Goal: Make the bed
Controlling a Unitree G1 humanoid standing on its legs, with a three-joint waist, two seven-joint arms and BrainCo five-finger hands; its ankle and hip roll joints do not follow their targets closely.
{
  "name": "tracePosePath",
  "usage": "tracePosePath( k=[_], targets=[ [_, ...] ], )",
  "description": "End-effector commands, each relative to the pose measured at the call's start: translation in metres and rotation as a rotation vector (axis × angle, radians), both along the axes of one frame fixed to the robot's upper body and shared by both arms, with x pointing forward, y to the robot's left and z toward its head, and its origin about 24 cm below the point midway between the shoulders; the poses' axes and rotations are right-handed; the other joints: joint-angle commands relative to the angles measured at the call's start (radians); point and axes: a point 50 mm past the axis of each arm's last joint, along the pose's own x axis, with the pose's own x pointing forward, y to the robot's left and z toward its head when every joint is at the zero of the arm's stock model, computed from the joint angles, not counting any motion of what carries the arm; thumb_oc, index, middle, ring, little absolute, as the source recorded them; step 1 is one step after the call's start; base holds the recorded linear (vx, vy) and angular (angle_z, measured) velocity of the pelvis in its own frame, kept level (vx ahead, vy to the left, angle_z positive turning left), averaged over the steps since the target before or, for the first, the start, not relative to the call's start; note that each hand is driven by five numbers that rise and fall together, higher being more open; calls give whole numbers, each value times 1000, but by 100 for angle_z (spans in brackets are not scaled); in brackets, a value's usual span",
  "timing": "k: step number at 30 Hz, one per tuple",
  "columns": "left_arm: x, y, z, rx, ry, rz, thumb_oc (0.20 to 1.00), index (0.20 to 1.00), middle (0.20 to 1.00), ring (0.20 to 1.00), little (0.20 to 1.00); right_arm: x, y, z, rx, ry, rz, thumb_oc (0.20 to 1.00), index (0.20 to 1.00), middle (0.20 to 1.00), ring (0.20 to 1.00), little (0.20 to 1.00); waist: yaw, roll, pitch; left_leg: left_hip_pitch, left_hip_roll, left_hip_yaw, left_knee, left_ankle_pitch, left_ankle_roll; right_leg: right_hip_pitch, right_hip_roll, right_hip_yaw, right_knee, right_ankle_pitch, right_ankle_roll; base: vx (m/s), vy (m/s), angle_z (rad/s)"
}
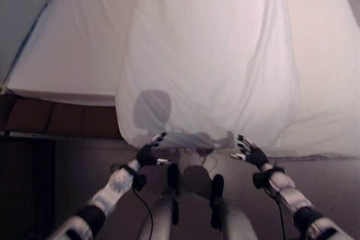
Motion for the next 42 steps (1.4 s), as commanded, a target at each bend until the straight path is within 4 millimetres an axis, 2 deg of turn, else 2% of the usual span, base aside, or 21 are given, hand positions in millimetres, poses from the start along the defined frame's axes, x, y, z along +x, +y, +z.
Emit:
tracePosePath(
  k=[1,5,6,9,10,11,13,18,21,22,24,25,27,30,32,33,34,36,37,40,42],
  targets=[
    [11,-12,17,-149,38,-74,1000,1000,1000,1000,1000,14,15,24,143,-54,90,1000,1000,1000,1000,1000,-12,-11,17,-54,-42,20,91,-49,-22,-93,-40,30,6,119,66,-101,11,-1],
    [41,-31,42,-217,7,-69,1000,1000,1000,1000,1000,40,36,43,297,-66,73,1000,1000,1000,1000,1000,-18,-2,54,-144,-44,27,164,-55,-23,-191,-51,39,90,109,62,-113,27,3],
    [41,-31,42,-217,7,-69,1000,1000,1000,1000,1000,40,36,44,297,-66,73,1000,1000,1000,1000,1000,-18,-2,53,-146,-44,28,165,-55,-23,-194,-52,39,92,108,62,-59,19,6],
    [61,-29,65,-259,-69,11,1000,1000,1000,1000,1000,59,35,65,327,-117,14,1000,1000,1000,1000,1000,-16,5,65,-212,-46,32,229,-69,-25,-257,-60,41,153,95,58,-46,22,13],
    [61,-29,65,-259,-69,11,1000,1000,1000,1000,1000,59,35,65,327,-117,14,1000,1000,1000,1000,1000,-16,5,65,-212,-46,32,229,-69,-25,-257,-60,41,153,95,58,-50,36,11],
    [77,-22,84,-268,-148,112,1000,1000,1000,1000,1000,75,29,88,329,-178,-49,1000,1000,1000,1000,1000,-12,7,75,-259,-44,35,271,-82,-25,-303,-63,44,193,83,52,-30,25,3],
    [77,-22,84,-268,-148,112,1000,1000,1000,1000,1000,75,29,88,329,-178,-49,1000,1000,1000,1000,1000,-12,7,71,-264,-44,35,270,-80,-25,-308,-64,44,193,85,52,0,0,0],
    [105,1,128,-257,-288,341,1000,1000,1000,1000,1000,103,26,150,291,-328,-118,1000,1000,1000,1000,1000,-13,-1,93,-359,-40,47,335,-89,-35,-406,-66,57,271,66,48,-22,25,0],
    [113,16,146,-234,-344,459,1000,1000,1000,1000,1000,113,21,178,263,-393,-185,1000,1000,1000,1000,1000,-17,-8,97,-419,-36,46,401,-110,-34,-465,-67,63,337,43,43,0,0,0],
    [116,24,159,-215,-389,505,1000,1000,1000,1000,1000,116,16,195,202,-444,-226,1000,1000,1000,1000,1000,-20,-13,99,-451,-32,48,442,-125,-38,-495,-64,65,380,25,42,-13,7,3],
    [117,30,165,-196,-410,526,1000,1000,1000,1000,1000,117,12,203,168,-466,-241,1000,1000,1000,1000,1000,-20,-14,99,-466,-31,50,459,-130,-38,-508,-65,65,398,20,40,0,0,0],
    [118,39,181,-203,-465,575,1000,1000,1000,1000,1000,119,5,216,131,-504,-288,1000,1000,1000,1000,1000,-22,-13,99,-488,-29,51,495,-144,-39,-530,-68,65,428,4,37,0,0,0],
    [118,45,188,-211,-494,615,1000,1000,1000,1000,1000,119,1,221,148,-514,-312,1000,1000,1000,1000,1000,-25,-15,94,-500,-27,48,503,-147,-37,-543,-69,66,439,0,36,0,0,0],
    [115,73,201,-194,-549,734,1000,1000,1000,1000,1000,116,-31,230,116,-541,-449,1000,1000,1000,1000,1000,-29,-16,91,-507,-21,54,525,-161,-39,-552,-69,67,458,-17,33,21,0,-2],
    [113,80,203,-176,-556,758,1000,1000,1000,1000,1000,114,-40,232,107,-544,-489,1000,1000,1000,1000,1000,-30,-16,86,-510,-22,54,521,-156,-39,-554,-71,64,454,-15,31,19,-12,-6],
    [112,86,204,-167,-562,789,1000,1000,1000,1000,1000,112,-49,230,93,-537,-523,1000,1000,1000,1000,1000,-31,-17,87,-500,-20,56,518,-162,-40,-546,-70,64,452,-21,31,46,-31,-5],
    [108,102,206,-113,-578,840,1000,1000,1000,1000,1000,107,-69,227,-33,-520,-594,1000,1000,1000,1000,1000,-35,-17,82,-478,-19,58,498,-162,-39,-530,-70,61,437,-18,32,0,0,0],
    [107,104,207,-109,-580,848,1000,1000,1000,1000,1000,105,-75,224,-73,-509,-611,1000,1000,1000,1000,1000,-37,-16,78,-477,-20,59,489,-153,-41,-528,-70,59,427,-10,31,0,0,0],
    [103,115,205,-83,-574,859,1000,1000,1000,1000,1000,100,-89,218,-133,-490,-644,1000,1000,1000,1000,1000,-39,-14,70,-456,-19,60,460,-146,-42,-509,-67,54,400,-6,31,0,0,0],
    [101,121,204,-51,-580,863,1000,1000,1000,1000,1000,96,-98,216,-155,-482,-663,1000,1000,1000,1000,1000,-41,-14,67,-437,-18,57,436,-137,-44,-487,-63,49,374,1,31,22,-22,-1],
    [90,145,198,-32,-559,921,1000,1000,1000,1000,1000,84,-121,203,-195,-446,-725,1000,1000,1000,1000,1000,-42,-14,53,-393,-22,48,365,-112,-48,-439,-47,44,300,22,34,44,-58,1]
  ],
)
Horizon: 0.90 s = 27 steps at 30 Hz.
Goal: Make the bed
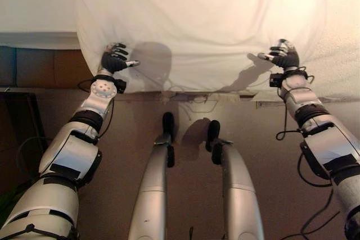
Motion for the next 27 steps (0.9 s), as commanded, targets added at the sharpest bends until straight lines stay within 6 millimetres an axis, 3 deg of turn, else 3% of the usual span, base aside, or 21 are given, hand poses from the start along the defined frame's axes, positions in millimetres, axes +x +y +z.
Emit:
tracePosePath(
  k=[1,3,4,5,8,9,10,13,14,15,18,19,21,25,27],
  targets=[
    [-21,53,-8,-72,-17,181,1000,1000,1000,1000,1000,-24,-44,-17,-16,14,-144,1000,1000,1000,1000,1000,10,12,-65,117,-25,31,-65,-56,-45,122,21,0,-244,135,86,26,-49,3],
    [-25,58,-16,-72,6,195,1000,1000,1000,1000,1000,-28,-49,-23,-18,32,-158,1000,1000,1000,1000,1000,11,13,-66,140,-29,23,-88,-45,-46,148,24,-3,-270,145,88,33,-52,3],
    [-33,67,-35,-94,43,221,1000,1000,1000,1000,1000,-37,-57,-44,-1,78,-181,1000,1000,1000,1000,1000,11,16,-73,195,-32,13,-149,-23,-44,205,30,-7,-326,162,91,40,-55,1],
    [-34,67,-35,-94,43,221,1000,1000,1000,1000,1000,-37,-57,-44,-1,78,-181,1000,1000,1000,1000,1000,11,16,-72,198,-32,13,-151,-22,-44,208,30,-7,-327,162,91,50,-63,-3],
    [-52,76,-81,-172,137,251,1000,1000,1000,1000,1000,-55,-63,-85,41,161,-199,1000,1000,1000,1000,1000,15,16,-90,298,-34,1,-246,11,-47,304,38,-22,-405,184,97,74,-61,-1],
    [-63,72,-115,-144,257,214,1000,1000,1000,1000,1000,-69,-67,-112,47,240,-205,1000,1000,1000,1000,1000,17,19,-109,361,-33,-8,-292,26,-51,364,40,-31,-428,186,100,71,-50,4],
    [-64,71,-116,-144,259,214,1000,1000,1000,1000,1000,-70,-67,-113,47,242,-205,1000,1000,1000,1000,1000,16,19,-107,368,-34,-9,-298,28,-51,372,40,-32,-432,186,100,96,-56,8],
    [-91,67,-169,-180,429,197,1000,1000,1000,1000,1000,-100,-68,-161,102,364,-218,1000,1000,1000,1000,1000,15,18,-144,476,-27,-22,-382,52,-51,479,51,-39,-490,195,101,117,-29,10],
    [-99,64,-184,-213,467,193,1000,1000,1000,1000,1000,-107,-68,-171,103,387,-217,1000,1000,1000,1000,1000,14,15,-158,499,-24,-26,-402,61,-54,509,52,-43,-515,203,104,145,-20,11],
    [-121,49,-220,-271,563,161,1000,1000,1000,1000,1000,-123,-63,-194,121,454,-204,1000,1000,1000,1000,1000,18,16,-193,561,-19,-28,-460,74,-50,566,61,-42,-563,217,111,106,-9,8],
    [-133,39,-239,-280,629,134,1000,1000,1000,1000,1000,-132,-61,-207,135,490,-209,1000,1000,1000,1000,1000,19,19,-207,592,-16,-29,-493,87,-53,593,64,-40,-583,226,114,57,0,-7],
    [-154,30,-262,-336,703,126,1000,1000,1000,1000,1000,-149,-55,-225,139,545,-187,1000,1000,1000,1000,1000,23,18,-239,627,-12,-26,-525,99,-52,624,71,-35,-611,234,113,64,-10,-2],
    [-177,10,-288,-379,794,92,1000,1000,1000,1000,1000,-163,-43,-244,166,590,-171,1000,1000,1000,1000,1000,22,18,-278,652,-10,-33,-538,99,-53,658,76,-27,-651,250,117,71,-9,-3],
    [-215,-22,-321,-382,968,-11,1000,1000,1000,1000,1000,-213,-18,-293,210,801,-118,1000,1000,1000,1000,1000,22,20,-358,715,-8,-34,-538,79,-48,745,72,-24,-720,267,120,66,16,4],
    [-223,-29,-327,-374,1011,-35,1000,1000,1000,1000,1000,-221,-11,-301,221,839,-103,1000,1000,1000,1000,1000,22,20,-371,731,-8,-31,-538,73,-46,762,72,-20,-730,271,121,65,18,0]
  ],
)
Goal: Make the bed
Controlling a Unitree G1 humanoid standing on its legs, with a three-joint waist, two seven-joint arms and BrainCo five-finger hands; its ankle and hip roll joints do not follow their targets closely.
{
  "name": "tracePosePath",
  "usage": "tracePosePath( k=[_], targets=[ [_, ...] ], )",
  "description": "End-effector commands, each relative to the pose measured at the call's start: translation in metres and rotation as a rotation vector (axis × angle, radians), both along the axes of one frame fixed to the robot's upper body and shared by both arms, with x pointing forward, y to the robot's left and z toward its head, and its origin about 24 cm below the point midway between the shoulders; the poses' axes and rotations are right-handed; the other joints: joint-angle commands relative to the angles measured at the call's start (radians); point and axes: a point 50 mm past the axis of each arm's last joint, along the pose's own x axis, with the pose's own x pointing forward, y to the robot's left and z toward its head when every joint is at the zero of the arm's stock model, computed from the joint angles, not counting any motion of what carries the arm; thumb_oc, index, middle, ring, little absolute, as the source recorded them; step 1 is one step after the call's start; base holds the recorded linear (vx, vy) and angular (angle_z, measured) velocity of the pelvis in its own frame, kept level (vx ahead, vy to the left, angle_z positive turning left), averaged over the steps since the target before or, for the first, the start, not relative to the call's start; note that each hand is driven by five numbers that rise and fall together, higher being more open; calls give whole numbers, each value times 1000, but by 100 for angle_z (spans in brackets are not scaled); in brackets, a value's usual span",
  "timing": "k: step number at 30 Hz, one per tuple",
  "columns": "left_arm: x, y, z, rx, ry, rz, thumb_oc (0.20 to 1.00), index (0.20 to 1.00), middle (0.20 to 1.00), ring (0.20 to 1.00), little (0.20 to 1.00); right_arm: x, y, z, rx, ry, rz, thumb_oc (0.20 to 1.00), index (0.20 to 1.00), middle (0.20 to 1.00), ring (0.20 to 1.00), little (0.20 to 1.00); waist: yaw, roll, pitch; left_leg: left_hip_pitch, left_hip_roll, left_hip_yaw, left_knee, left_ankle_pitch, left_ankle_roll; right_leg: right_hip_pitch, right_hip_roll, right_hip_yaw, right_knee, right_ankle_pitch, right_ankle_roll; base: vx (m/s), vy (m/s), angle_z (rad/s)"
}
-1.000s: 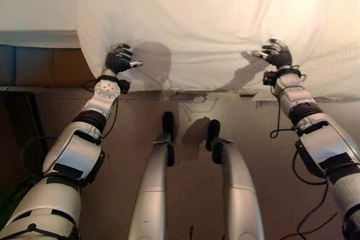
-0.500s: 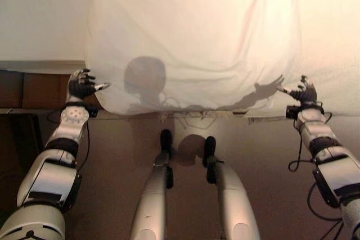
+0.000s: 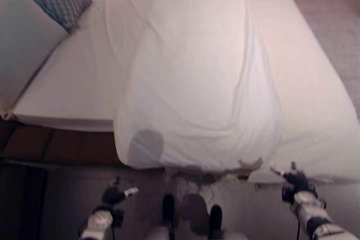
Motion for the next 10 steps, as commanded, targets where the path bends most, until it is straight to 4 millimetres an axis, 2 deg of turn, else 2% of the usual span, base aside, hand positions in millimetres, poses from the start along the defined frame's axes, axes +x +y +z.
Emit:
tracePosePath(
  k=[1,3,4,5,6,7,10],
  targets=[
    [8,-9,-1,26,34,-136,1000,1000,1000,1000,1000,-8,-1,-4,-33,46,80,1000,1000,1000,1000,1000,12,-14,-56,9,-31,5,0,-8,-17,-67,-33,57,4,105,88,39,25,-2],
    [-3,-18,-9,15,87,-168,1000,1000,1000,1000,1000,-22,11,-16,0,121,116,1000,1000,1000,1000,1000,13,-16,-84,32,-31,10,0,-21,-10,-50,-35,64,4,100,89,48,26,-7],
    [-3,-18,-9,15,87,-168,1000,1000,1000,1000,1000,-22,11,-16,0,121,116,1000,1000,1000,1000,1000,13,-16,-83,33,-31,10,0,-22,-10,-50,-35,65,4,100,89,56,31,-9],
    [-14,-23,-17,17,150,-190,1000,1000,1000,1000,1000,-35,27,-28,37,198,169,1000,1000,1000,1000,1000,16,-19,-105,60,-31,20,0,-35,-2,-29,-38,74,4,97,90,37,24,-9],
    [-14,-23,-17,17,150,-190,1000,1000,1000,1000,1000,-35,27,-28,37,198,169,1000,1000,1000,1000,1000,16,-19,-105,60,-31,20,0,-35,-2,-29,-38,74,4,97,90,84,32,-25],
    [-21,-25,-21,16,187,-193,1000,1000,1000,1000,1000,-47,39,-38,74,255,196,1000,1000,1000,1000,1000,19,-23,-121,89,-29,29,0,-46,2,-4,-39,79,4,94,87,73,12,-28],
    [-28,-32,-25,-5,222,-196,1000,1000,1000,1000,1000,-57,61,-46,109,313,291,1000,1000,1000,1000,1000,21,-26,-138,125,-28,32,0,-60,8,27,-38,90,4,84,84,58,17,-10]
  ],
)
